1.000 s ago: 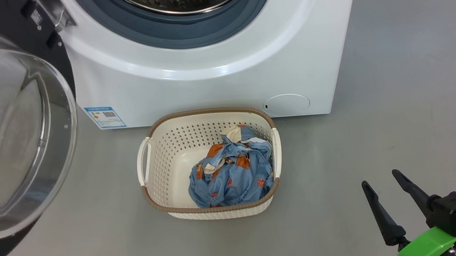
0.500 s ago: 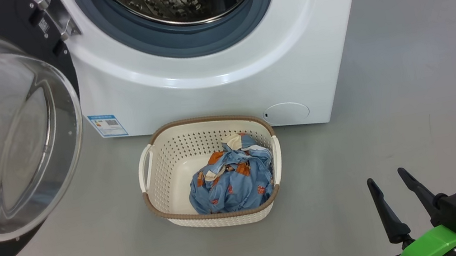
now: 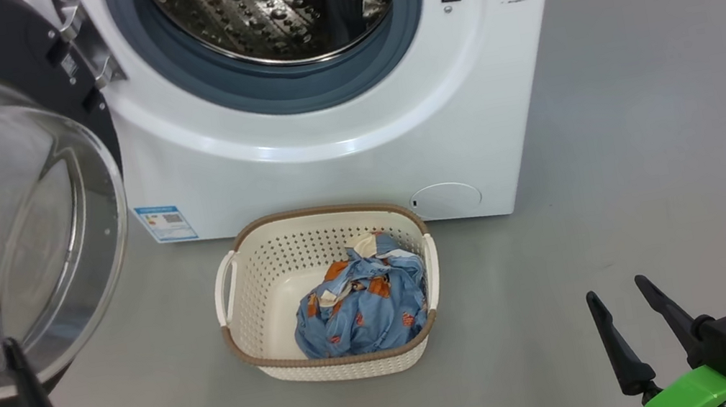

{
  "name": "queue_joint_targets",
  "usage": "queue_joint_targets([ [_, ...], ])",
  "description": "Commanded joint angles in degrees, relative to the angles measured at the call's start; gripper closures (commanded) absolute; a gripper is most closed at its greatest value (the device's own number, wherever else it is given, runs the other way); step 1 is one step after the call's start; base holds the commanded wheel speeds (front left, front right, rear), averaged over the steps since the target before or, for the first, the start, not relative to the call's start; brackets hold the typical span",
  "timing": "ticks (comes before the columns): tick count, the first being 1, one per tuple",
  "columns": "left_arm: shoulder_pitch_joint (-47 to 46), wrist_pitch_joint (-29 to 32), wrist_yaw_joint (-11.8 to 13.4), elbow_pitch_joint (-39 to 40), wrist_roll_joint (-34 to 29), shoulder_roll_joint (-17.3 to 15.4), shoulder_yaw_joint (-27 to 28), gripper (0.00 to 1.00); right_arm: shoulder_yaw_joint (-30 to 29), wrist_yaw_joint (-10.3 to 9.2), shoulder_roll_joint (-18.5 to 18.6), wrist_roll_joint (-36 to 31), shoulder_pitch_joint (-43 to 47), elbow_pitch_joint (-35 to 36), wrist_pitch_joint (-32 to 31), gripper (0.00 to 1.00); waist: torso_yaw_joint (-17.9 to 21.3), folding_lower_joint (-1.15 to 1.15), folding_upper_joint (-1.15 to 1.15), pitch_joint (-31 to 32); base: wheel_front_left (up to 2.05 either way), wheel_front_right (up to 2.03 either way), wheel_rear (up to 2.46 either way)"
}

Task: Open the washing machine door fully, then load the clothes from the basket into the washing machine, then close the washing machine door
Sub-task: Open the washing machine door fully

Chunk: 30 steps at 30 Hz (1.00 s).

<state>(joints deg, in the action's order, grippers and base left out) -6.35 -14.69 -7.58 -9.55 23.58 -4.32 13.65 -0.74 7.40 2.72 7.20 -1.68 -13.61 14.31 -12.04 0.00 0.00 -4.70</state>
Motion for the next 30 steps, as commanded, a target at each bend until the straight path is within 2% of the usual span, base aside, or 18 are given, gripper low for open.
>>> queue_joint_targets([
  [1,-0.14,-0.31,0.09,1.78,-0.57,-1.46,0.96,0.0,1.63,0.09,0.16,0.27,-0.11,1.54,0.69,0.0,0.74,0.0,0.0,0.46,0.0,0.0,0.0],
  [7,1.05,-0.31,0.09,2.86,-0.82,-2.62,-1.55,0.0,1.61,0.09,0.16,0.09,0.14,2.26,0.69,0.0,2.71,0.0,0.0,0.75,0.0,0.0,0.0],
  [11,2.66,-0.31,0.09,3.32,-1.49,-5.65,-6.52,0.0,1.64,0.09,0.16,-0.1,0.61,3.29,0.69,0.0,5.4,0.0,0.0,1.09,0.0,0.0,0.0],
  [15,4.15,-0.31,0.09,3.82,-1.82,-6.73,-8.32,0.0,1.37,0.09,0.16,-0.38,1.24,4.44,0.69,0.0,7.64,0.0,0.0,1.49,0.0,0.0,0.0],
  [23,6.43,-0.31,0.09,5.14,-3.43,-6.04,-10.5,0.0,1.12,0.09,0.16,-0.7,2.4,7.12,0.69,0.0,11.27,0.0,0.0,2.22,0.0,0.0,0.0],
  [30,9.04,-0.31,0.09,5.02,-6.85,-3.44,-9.4,0.0,0.88,0.09,0.16,-0.59,3.56,9.1,0.69,0.0,12.89,0.0,0.0,3.83,0.0,0.0,0.0],
])
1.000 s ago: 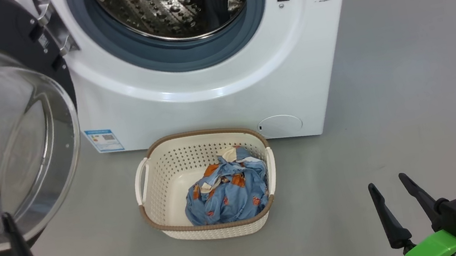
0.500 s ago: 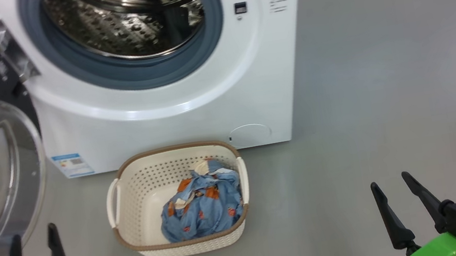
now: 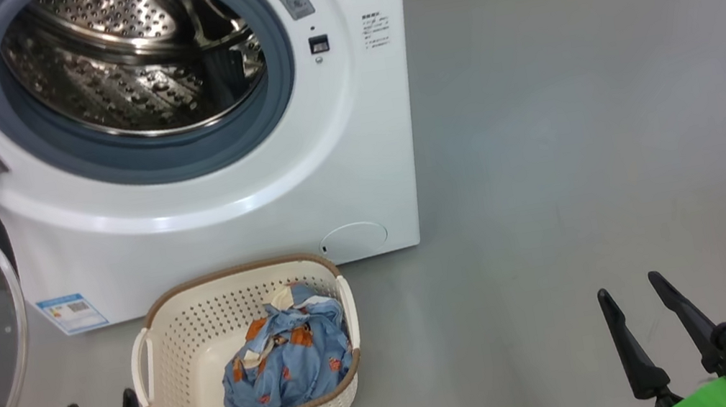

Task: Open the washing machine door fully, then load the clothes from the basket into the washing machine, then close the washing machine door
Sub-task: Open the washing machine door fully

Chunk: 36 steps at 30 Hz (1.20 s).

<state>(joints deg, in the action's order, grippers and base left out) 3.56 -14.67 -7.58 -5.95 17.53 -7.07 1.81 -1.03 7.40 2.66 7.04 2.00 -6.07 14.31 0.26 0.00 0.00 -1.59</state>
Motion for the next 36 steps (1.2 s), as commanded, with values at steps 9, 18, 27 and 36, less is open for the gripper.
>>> queue_joint_targets([
  [9,0.3,-0.33,0.09,1.4,-2.86,2.03,3.86,0.0,0.27,0.09,0.21,-1.72,0.58,3.13,0.69,0.0,0.27,0.0,0.0,1.87,0.0,0.0,0.0],
  [18,0.09,-0.33,0.09,0.53,-3.18,2.47,4.06,0.0,-0.36,0.09,0.21,-1.75,0.44,3.29,0.69,0.0,-0.83,0.0,0.0,1.94,0.0,0.0,0.0],
  [27,-0.32,-0.33,0.09,-0.55,-2.62,2.07,3.66,0.0,0.08,0.09,0.21,-1.71,0.24,2.97,0.69,0.0,-2.26,0.0,0.0,1.5,0.0,0.0,0.0],
  [36,-0.87,-0.33,0.09,-0.54,-1.91,1.62,3.5,0.0,0.43,0.09,0.21,-1.45,-0.05,3.05,0.69,0.0,-2.53,0.0,0.0,0.09,0.0,0.0,0.0],
])
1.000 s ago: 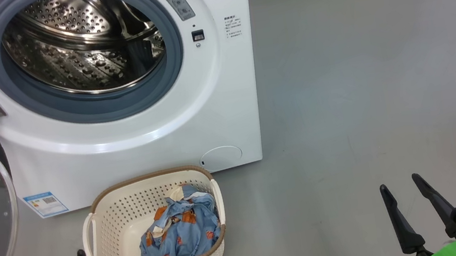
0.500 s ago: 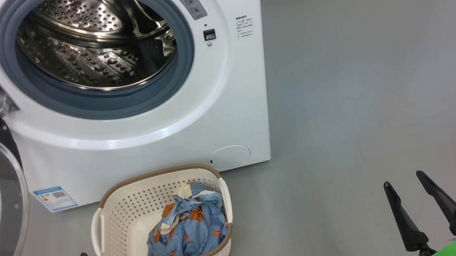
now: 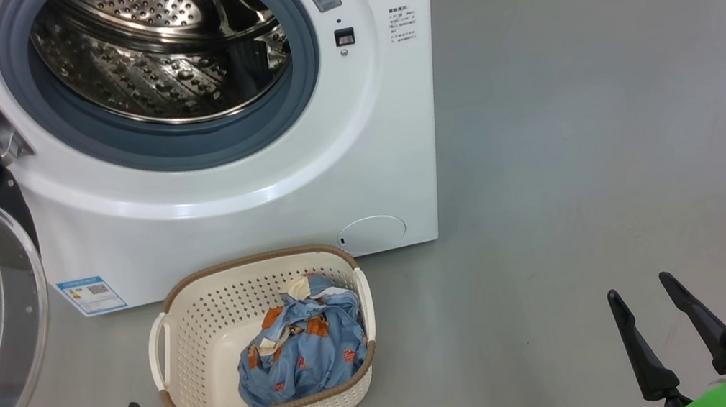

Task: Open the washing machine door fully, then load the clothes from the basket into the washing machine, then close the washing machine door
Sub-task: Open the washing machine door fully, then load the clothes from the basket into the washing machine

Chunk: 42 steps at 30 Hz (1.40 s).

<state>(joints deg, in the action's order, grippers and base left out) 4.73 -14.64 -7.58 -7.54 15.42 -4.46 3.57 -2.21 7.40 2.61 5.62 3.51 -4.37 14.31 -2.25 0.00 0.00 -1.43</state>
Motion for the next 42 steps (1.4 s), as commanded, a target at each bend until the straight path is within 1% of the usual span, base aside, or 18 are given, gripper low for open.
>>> queue_joint_targets([
  [1,-2.09,-0.36,0.09,1.04,0.26,-1.02,1.67,0.0,1.55,0.09,0.27,-0.04,-1.58,1.34,0.69,0.0,-0.02,0.0,0.0,-0.12,0.0,0.0,0.0],
  [18,-2.02,-0.36,0.09,1.62,0.17,-1.07,1.38,0.0,0.53,0.09,0.27,0.69,-1.95,1.14,0.69,0.0,-0.3,0.0,0.0,-0.43,0.0,0.0,0.0],
  [42,-1.71,-0.36,0.09,1.94,-1.0,-0.96,1.83,0.0,0.53,0.09,0.27,-0.31,-1.7,0.39,0.69,0.0,-0.52,0.0,0.0,0.39,0.0,0.0,0.0],
])
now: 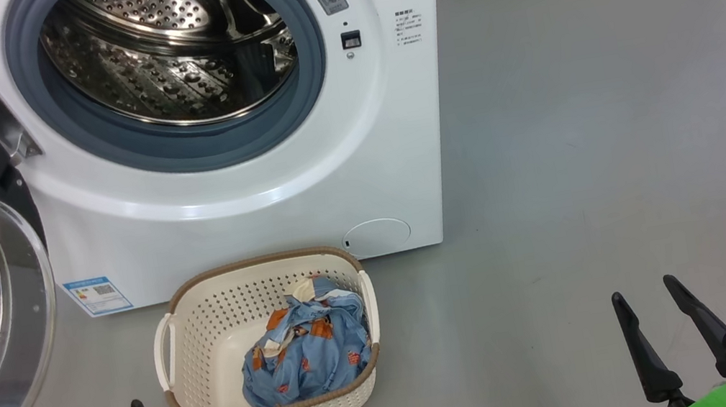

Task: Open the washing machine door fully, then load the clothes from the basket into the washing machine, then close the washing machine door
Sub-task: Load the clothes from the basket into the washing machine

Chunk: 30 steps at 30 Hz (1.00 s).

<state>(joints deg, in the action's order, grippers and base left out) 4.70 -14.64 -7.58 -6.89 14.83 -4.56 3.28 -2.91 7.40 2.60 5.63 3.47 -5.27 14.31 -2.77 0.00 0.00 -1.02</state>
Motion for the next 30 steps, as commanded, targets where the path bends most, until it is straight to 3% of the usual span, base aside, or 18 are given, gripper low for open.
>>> queue_joint_targets([
  [1,-1.65,-0.36,0.09,1.03,-0.28,-0.8,1.66,0.0,1.33,0.09,0.28,-0.29,-1.64,1.22,0.69,0.0,0.01,0.0,0.0,0.04,0.29,-0.29,0.0],
  [9,-1.65,-0.36,0.09,0.79,-0.01,-0.5,2.08,0.0,1.61,0.09,0.28,-0.31,-1.7,0.85,0.69,0.0,0.13,0.0,0.0,-0.29,0.9,-0.9,0.0],
  [22,-2.43,-0.36,0.09,1.67,1.25,-0.18,2.82,0.0,1.88,0.09,0.28,-0.05,-2.16,0.71,0.69,0.0,0.15,0.0,0.0,-1.17,1.8,-1.8,0.0],
  [30,-2.65,-0.36,0.09,1.34,0.32,0.25,4.18,0.0,2.12,0.09,0.28,0.33,-2.33,0.43,0.69,0.0,0.12,0.0,0.0,-1.56,0.75,-0.75,0.0],
])
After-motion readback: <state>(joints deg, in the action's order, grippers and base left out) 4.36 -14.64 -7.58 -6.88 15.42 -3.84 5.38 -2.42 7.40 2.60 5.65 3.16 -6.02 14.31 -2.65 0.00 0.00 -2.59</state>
